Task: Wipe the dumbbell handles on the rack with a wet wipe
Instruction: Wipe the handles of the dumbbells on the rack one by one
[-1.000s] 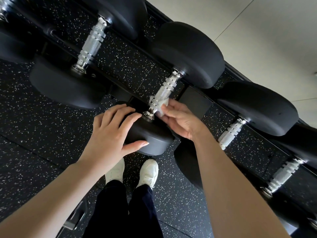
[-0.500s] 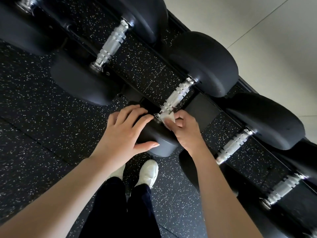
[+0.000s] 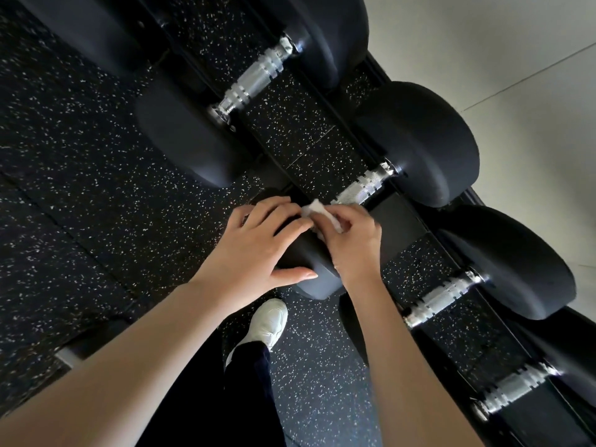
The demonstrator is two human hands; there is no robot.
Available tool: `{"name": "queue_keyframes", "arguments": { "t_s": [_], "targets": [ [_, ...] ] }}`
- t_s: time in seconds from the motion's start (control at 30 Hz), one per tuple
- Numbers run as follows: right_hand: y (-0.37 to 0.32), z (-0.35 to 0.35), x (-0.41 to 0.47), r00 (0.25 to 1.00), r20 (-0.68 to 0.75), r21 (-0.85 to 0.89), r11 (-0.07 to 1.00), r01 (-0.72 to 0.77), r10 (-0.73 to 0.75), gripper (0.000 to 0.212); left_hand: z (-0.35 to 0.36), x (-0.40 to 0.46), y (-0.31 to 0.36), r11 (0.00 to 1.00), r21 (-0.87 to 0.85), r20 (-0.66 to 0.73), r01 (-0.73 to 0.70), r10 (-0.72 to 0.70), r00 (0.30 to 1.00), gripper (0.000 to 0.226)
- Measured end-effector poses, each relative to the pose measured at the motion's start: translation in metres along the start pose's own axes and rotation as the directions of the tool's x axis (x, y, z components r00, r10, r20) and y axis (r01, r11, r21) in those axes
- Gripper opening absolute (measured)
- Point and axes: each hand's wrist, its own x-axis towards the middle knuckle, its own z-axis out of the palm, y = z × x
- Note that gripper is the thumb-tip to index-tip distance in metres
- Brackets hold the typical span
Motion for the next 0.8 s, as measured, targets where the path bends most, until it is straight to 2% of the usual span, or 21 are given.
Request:
{"name": "queue_keyframes", "arguments": {
  "t_s": [0.17,0.37,0.53,0.63,0.8],
  "targets": [
    [-0.016,-0.001,0.008,0.994,0.099,-0.383,0.924,-0.010,0.052,0.032,0.000,-0.001,-0.001,1.000,-0.010,-0.009,-0.002,0.002,1.000,0.065],
    [-0.025,-0.002,0.010,0.985,0.162,-0.470,0.882,0.017,0.067,0.034,0.001,-0.001,-0.003,1.000,-0.018,-0.022,-0.011,0.011,1.000,0.065],
    [-0.031,-0.004,0.015,0.984,0.172,-0.581,0.812,0.060,0.051,0.028,0.000,-0.001,-0.005,0.999,-0.041,-0.048,-0.023,0.021,0.999,0.063],
    [-0.033,-0.006,0.016,0.989,0.143,-0.636,0.769,0.070,0.028,0.025,0.002,-0.001,-0.006,0.999,-0.043,-0.046,-0.014,0.012,0.999,0.064],
    [-0.036,-0.025,0.043,1.000,0.015,-0.685,0.728,0.009,0.002,0.027,0.003,-0.002,-0.007,0.998,-0.069,-0.032,-0.007,0.005,0.999,0.066]
  ]
}}
